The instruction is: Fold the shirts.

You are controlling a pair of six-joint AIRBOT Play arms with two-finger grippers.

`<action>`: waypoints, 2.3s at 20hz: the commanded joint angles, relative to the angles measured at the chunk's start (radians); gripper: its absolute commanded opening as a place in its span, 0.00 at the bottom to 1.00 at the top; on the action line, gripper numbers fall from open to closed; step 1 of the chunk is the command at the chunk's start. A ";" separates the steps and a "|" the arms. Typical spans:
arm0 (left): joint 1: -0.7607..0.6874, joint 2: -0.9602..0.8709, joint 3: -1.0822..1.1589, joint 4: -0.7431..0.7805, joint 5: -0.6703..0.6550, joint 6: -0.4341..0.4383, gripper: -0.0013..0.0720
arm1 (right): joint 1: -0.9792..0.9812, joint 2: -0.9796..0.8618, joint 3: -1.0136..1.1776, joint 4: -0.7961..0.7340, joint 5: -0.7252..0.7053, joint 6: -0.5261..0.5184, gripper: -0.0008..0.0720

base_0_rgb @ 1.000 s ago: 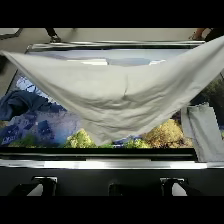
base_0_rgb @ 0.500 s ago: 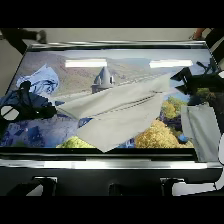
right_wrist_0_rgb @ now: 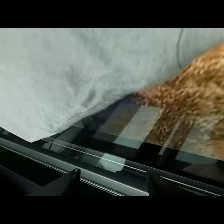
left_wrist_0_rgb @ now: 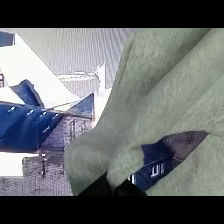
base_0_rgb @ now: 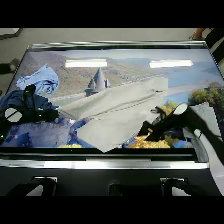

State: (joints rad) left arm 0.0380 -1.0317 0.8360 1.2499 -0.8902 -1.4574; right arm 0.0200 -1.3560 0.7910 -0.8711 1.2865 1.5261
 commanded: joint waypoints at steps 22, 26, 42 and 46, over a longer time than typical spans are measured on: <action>0.000 0.073 0.614 0.019 -0.124 0.021 0.06 | 0.021 0.403 0.705 -0.616 -0.399 0.075 0.08; -0.002 0.089 1.097 0.015 -0.124 -0.053 0.06 | -0.089 0.530 1.102 -0.769 -0.517 0.076 0.08; -0.008 -0.037 0.950 0.202 -0.144 -0.018 0.06 | -0.095 0.216 1.206 -0.772 0.083 0.141 0.08; -0.008 -0.346 0.860 0.200 -0.137 -0.004 0.06 | -0.095 -0.170 1.206 -0.742 0.140 0.196 0.09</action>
State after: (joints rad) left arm 0.0288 -1.1934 1.7618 1.4269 -1.0302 -1.4754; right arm -0.0738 -1.2938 1.9965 -1.6260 1.3388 1.6852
